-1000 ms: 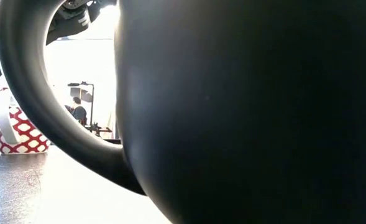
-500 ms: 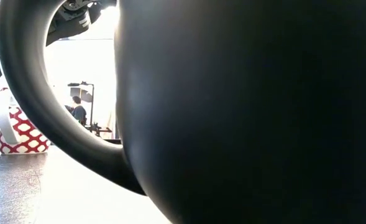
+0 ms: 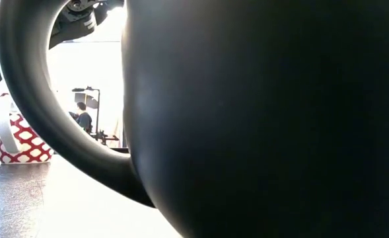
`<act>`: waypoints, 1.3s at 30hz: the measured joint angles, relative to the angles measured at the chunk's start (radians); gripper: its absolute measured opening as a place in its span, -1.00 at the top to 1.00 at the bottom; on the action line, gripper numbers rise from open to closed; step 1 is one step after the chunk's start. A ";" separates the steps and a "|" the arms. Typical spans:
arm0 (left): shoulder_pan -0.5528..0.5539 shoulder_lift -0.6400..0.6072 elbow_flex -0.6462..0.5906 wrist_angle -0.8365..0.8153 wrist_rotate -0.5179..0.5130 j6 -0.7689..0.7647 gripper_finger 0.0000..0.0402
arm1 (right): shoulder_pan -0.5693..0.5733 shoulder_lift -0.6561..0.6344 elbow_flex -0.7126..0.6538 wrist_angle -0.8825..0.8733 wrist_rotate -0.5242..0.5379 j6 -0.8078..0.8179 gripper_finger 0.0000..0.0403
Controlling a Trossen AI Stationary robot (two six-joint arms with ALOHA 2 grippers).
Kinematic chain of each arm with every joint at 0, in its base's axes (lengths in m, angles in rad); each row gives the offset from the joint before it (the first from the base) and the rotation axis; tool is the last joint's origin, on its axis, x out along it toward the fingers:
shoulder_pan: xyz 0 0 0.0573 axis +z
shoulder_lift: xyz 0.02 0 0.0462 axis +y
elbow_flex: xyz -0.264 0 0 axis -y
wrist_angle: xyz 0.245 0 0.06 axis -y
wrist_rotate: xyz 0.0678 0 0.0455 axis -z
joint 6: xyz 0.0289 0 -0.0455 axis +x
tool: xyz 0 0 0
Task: Place coffee mugs
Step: Put the green mug on the shelf
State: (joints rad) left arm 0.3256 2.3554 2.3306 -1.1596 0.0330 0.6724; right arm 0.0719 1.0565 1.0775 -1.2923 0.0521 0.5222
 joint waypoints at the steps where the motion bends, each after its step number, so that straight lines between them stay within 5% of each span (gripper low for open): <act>1: 0.000 0.000 0.000 0.007 0.000 0.000 0.77 | 0.000 0.000 0.000 0.000 0.000 -0.001 0.81; 39: -0.065 -0.019 0.025 0.137 -0.023 0.044 0.61 | 0.000 0.000 0.000 0.000 0.000 -0.009 0.81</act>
State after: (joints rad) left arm 0.2607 2.3367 2.3554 -1.0222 0.0101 0.7168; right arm 0.0715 1.0565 1.0775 -1.2926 0.0525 0.5137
